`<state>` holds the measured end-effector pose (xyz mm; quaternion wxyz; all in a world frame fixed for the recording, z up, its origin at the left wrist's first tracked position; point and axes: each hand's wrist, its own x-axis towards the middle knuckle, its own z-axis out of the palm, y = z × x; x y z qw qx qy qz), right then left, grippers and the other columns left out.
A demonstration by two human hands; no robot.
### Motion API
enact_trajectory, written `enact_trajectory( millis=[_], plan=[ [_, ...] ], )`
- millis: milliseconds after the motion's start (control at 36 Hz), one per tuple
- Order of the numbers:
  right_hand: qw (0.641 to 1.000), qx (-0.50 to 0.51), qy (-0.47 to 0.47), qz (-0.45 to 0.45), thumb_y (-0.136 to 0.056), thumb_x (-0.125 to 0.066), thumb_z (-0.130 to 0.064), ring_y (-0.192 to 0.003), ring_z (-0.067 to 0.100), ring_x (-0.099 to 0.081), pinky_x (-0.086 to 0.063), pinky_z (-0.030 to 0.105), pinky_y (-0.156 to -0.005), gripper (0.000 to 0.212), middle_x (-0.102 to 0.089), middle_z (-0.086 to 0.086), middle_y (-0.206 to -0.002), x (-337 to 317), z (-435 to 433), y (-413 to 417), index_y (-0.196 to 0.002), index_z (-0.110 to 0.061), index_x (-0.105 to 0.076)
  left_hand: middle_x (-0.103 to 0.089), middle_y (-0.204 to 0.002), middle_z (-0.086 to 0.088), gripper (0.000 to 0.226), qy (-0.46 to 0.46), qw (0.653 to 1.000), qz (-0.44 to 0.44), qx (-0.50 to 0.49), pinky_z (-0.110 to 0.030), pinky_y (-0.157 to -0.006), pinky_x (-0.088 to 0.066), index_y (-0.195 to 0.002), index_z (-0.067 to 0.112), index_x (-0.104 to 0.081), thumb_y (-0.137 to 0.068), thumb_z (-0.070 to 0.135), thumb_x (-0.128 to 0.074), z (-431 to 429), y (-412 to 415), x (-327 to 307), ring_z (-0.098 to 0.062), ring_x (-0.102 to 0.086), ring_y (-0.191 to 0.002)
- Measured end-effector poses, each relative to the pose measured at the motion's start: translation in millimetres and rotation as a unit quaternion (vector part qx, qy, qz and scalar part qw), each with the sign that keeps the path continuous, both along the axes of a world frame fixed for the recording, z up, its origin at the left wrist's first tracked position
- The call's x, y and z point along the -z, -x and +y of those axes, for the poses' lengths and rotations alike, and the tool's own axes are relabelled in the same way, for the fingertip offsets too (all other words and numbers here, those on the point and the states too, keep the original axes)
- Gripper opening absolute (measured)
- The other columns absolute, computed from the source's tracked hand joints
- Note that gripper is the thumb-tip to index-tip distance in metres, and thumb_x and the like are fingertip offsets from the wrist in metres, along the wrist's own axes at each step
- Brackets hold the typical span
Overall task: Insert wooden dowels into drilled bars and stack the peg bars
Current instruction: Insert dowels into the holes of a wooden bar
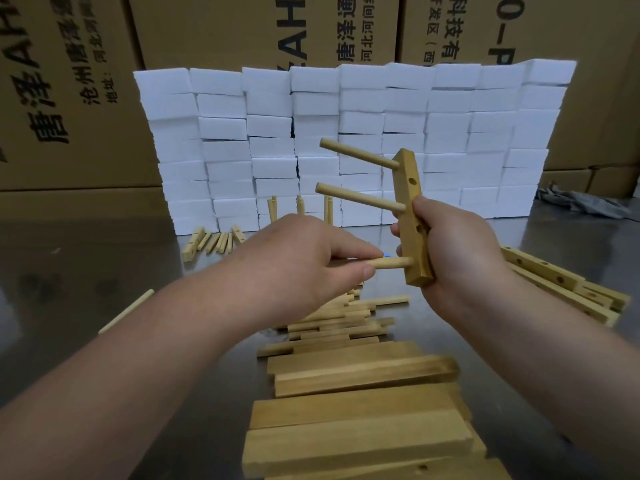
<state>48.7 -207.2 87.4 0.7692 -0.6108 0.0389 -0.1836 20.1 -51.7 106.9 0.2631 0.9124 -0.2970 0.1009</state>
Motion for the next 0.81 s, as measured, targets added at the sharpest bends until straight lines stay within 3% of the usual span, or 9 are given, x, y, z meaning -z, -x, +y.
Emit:
enact_trajectory(
  millis=[111, 250, 417, 472, 556, 639, 722, 806],
  plan=[
    [1.000, 0.001, 0.019, -0.012, -0.090, -0.048, -0.019, -0.063, 0.018, -0.050, -0.041, 0.035, -0.059, 0.029, -0.061, 0.001, -0.062, -1, 1, 3, -0.065, -0.014, -0.060, -0.070, -0.089, 0.014, 0.032, 0.015, 1.000, 0.000, 0.004, -0.040, -0.082, -0.052, -0.084, 0.074, -0.036, -0.079, 0.047, -0.052, 0, 0, 1, -0.012, -0.064, -0.088],
    [0.998, -0.001, 0.048, -0.042, -0.092, -0.047, -0.024, -0.054, 0.012, -0.051, -0.044, 0.031, -0.060, 0.028, -0.060, -0.007, -0.052, 2, 4, 7, -0.069, -0.017, -0.062, -0.069, -0.090, 0.017, 0.015, 0.028, 1.000, 0.000, 0.007, -0.038, -0.082, -0.052, -0.086, 0.057, -0.055, -0.083, 0.043, -0.053, -1, 1, 3, -0.008, -0.063, -0.086],
    [0.998, 0.017, 0.038, -0.047, -0.093, -0.047, -0.024, -0.059, 0.014, -0.053, -0.045, 0.034, -0.066, 0.031, -0.059, -0.004, -0.056, 2, 6, 9, -0.068, -0.018, -0.063, -0.070, -0.092, 0.011, 0.011, 0.044, 0.999, 0.001, -0.005, -0.032, -0.081, -0.052, -0.087, 0.050, -0.059, -0.086, 0.040, -0.054, -4, 4, 5, -0.007, -0.062, -0.086],
    [0.998, 0.026, 0.038, -0.049, -0.093, -0.047, -0.026, -0.062, 0.014, -0.053, -0.044, 0.034, -0.068, 0.032, -0.056, -0.002, -0.059, 2, 8, 9, -0.067, -0.016, -0.061, -0.070, -0.089, 0.013, 0.011, 0.067, 0.997, 0.016, -0.015, -0.022, -0.072, -0.053, -0.084, 0.048, -0.062, -0.085, 0.040, -0.055, -5, 4, 6, -0.003, -0.061, -0.080],
    [0.998, 0.041, 0.035, -0.043, -0.094, -0.048, -0.033, -0.062, 0.014, -0.051, -0.043, 0.034, -0.066, 0.035, -0.055, -0.001, -0.060, 1, 9, 9, -0.067, -0.016, -0.062, -0.065, -0.071, 0.023, 0.012, 0.125, 0.991, 0.042, -0.032, -0.015, -0.046, -0.044, -0.073, 0.043, -0.067, -0.082, 0.040, -0.060, -5, 2, 5, 0.007, -0.056, -0.061],
    [0.996, 0.047, 0.058, -0.039, -0.093, -0.046, -0.033, -0.061, 0.015, -0.044, -0.036, 0.034, -0.058, 0.035, -0.049, 0.001, -0.064, 1, 10, 11, -0.066, -0.016, -0.060, -0.062, -0.057, 0.020, 0.013, 0.161, 0.983, 0.074, -0.045, -0.021, -0.057, -0.046, -0.068, 0.033, -0.067, -0.079, 0.040, -0.063, -6, 1, 5, 0.005, -0.052, -0.053],
    [0.996, 0.040, 0.076, -0.034, -0.091, -0.044, -0.029, -0.059, 0.016, -0.038, -0.032, 0.031, -0.052, 0.032, -0.045, 0.000, -0.064, 2, 11, 13, -0.066, -0.015, -0.058, -0.063, -0.053, 0.013, 0.015, 0.171, 0.978, 0.109, -0.048, -0.024, -0.054, -0.038, -0.067, 0.027, -0.066, -0.079, 0.036, -0.063, -7, 1, 3, 0.002, -0.045, -0.041],
    [0.997, 0.037, 0.069, -0.021, -0.091, -0.045, -0.030, -0.060, 0.016, -0.035, -0.030, 0.031, -0.053, 0.028, -0.041, 0.000, -0.064, 3, 13, 14, -0.068, -0.017, -0.055, -0.065, -0.056, 0.009, 0.014, 0.176, 0.973, 0.144, -0.047, -0.025, -0.053, -0.038, -0.072, 0.023, -0.066, -0.080, 0.034, -0.063, -5, 2, -1, -0.006, -0.042, -0.043]
  ],
)
